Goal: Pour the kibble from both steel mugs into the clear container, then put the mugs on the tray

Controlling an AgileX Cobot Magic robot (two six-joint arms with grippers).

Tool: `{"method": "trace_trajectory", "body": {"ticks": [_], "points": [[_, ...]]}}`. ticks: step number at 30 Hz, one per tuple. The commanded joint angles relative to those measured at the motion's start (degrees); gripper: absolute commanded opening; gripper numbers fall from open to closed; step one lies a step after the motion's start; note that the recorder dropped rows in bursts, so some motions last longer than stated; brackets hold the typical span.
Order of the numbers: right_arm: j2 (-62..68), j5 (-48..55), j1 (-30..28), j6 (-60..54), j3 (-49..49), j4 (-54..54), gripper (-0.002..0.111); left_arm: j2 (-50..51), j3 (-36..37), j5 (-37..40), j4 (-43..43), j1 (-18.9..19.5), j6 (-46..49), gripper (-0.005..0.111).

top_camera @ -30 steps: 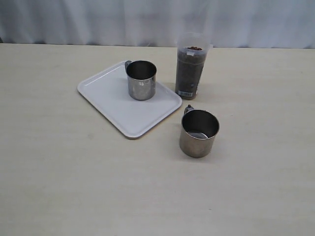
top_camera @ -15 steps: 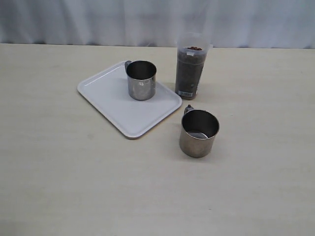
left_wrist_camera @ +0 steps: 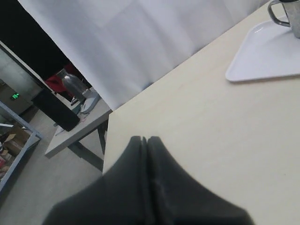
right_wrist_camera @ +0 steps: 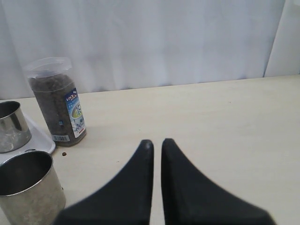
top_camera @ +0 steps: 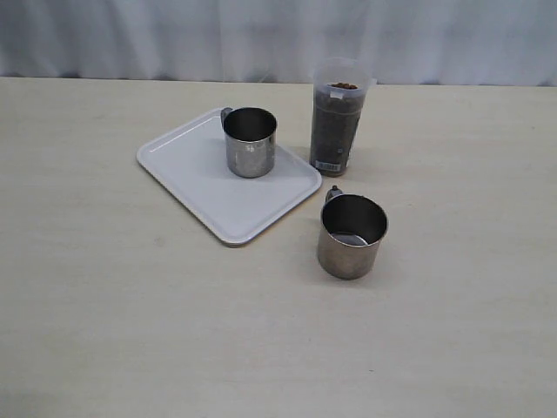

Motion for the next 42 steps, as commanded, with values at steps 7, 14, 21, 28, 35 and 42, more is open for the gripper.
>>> {"method": "trace_trajectory", "body": {"ticks": [7, 14, 21, 28, 35, 42], "points": [[-0.1, -0.2, 0.2, 0.0, 0.0, 0.1, 0.005, -0.1, 0.1, 2.9, -4.7, -0.5, -22.6, 0.0], [-0.1, -0.2, 0.2, 0.0, 0.0, 0.1, 0.005, -0.1, 0.1, 2.9, -4.8, -0.5, -36.2, 0.0], [-0.1, -0.2, 0.2, 0.0, 0.0, 0.1, 0.005, -0.1, 0.1, 2.9, -4.1, -0.5, -36.4, 0.0], [-0.1, -0.2, 0.2, 0.0, 0.0, 0.1, 0.005, -0.1, 0.1, 2.9, -4.1, -0.5, -36.4, 0.0], [-0.1, -0.2, 0.2, 0.0, 0.0, 0.1, 0.005, -0.1, 0.1, 2.4, 6.9, -1.4, -36.4, 0.0], [-0.1, -0.2, 0.2, 0.0, 0.0, 0.1, 0.005, -0.1, 0.1, 0.4, 8.1, -2.7, -36.4, 0.0]]}}
